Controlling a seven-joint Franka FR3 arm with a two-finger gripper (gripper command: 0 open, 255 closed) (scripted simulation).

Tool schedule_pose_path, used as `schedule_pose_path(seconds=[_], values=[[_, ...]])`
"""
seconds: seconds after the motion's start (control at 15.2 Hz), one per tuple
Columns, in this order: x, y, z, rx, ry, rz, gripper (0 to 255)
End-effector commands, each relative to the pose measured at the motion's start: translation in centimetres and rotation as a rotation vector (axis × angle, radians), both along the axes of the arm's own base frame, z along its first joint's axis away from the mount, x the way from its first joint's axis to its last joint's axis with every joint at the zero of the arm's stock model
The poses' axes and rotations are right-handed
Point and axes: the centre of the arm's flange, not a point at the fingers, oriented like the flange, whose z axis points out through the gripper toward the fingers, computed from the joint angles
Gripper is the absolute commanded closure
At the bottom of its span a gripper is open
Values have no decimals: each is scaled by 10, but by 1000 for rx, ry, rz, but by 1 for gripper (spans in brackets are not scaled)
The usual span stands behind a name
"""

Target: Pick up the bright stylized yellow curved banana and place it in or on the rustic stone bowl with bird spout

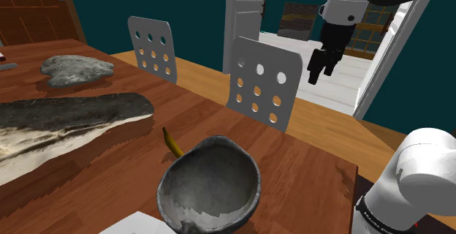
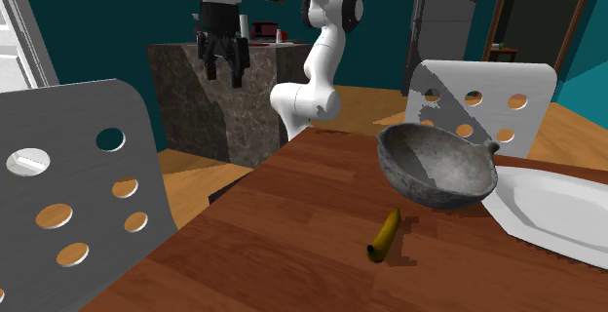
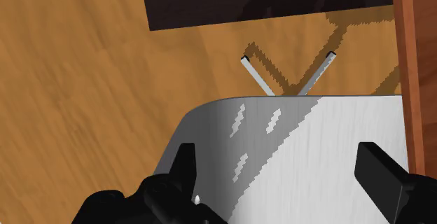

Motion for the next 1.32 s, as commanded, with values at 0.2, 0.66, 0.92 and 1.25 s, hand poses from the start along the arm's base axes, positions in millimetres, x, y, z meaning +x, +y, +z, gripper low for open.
schedule_pose_path(seconds=[0.2,0.66,0.92,1.25], values=[[11,38,-6,-4,-5,5,0],[37,126,-22,-13,-16,18,0],[51,176,-31,-18,-22,25,0],[68,240,-43,-25,-30,34,0]])
